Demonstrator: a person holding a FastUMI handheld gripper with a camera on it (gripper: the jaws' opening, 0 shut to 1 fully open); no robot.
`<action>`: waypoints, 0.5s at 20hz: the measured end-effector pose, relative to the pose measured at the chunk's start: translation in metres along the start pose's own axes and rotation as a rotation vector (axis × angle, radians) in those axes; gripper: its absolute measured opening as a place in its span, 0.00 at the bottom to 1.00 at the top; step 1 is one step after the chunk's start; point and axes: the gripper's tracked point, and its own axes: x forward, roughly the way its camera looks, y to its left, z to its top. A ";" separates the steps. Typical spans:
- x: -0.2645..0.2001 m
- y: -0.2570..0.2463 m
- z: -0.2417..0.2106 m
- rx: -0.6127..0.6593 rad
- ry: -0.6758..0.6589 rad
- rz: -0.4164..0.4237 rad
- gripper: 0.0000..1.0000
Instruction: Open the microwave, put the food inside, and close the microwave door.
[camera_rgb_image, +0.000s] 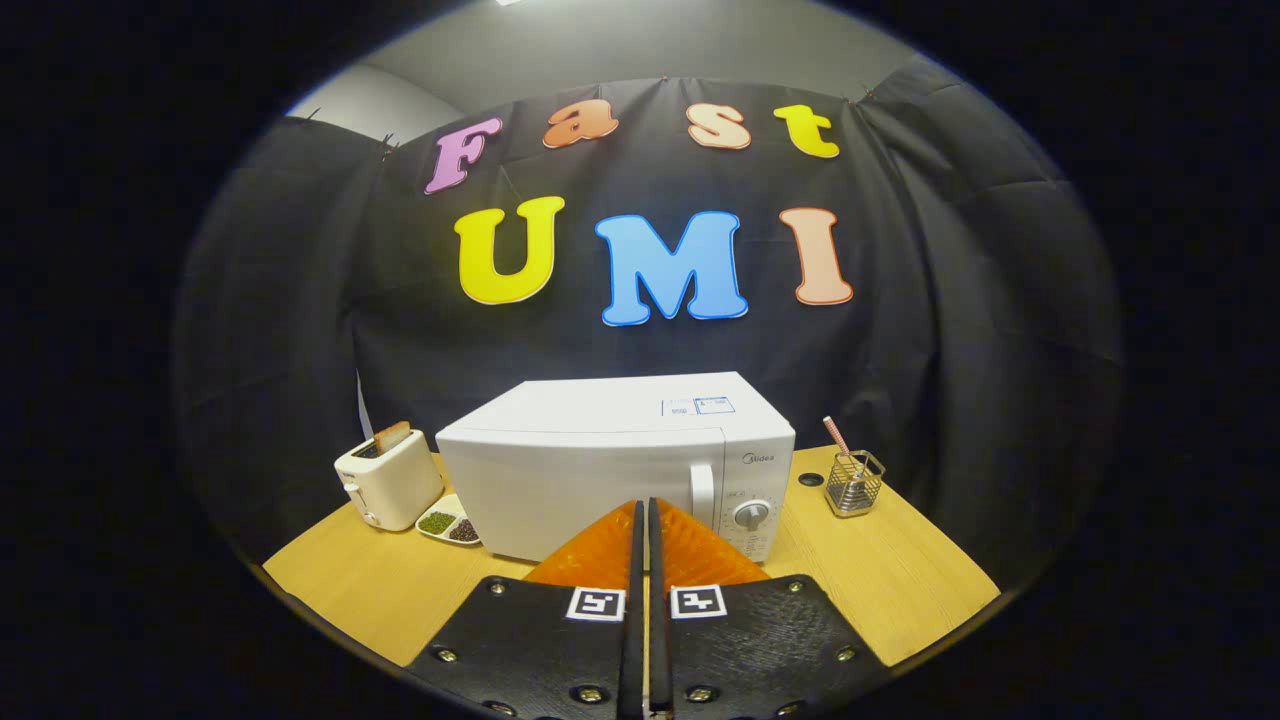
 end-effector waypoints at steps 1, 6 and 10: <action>-0.011 -0.004 0.004 0.000 -0.013 -0.007 0.02; -0.050 -0.006 0.006 -0.004 -0.027 0.014 0.06; -0.062 -0.006 0.006 -0.001 -0.050 0.033 0.69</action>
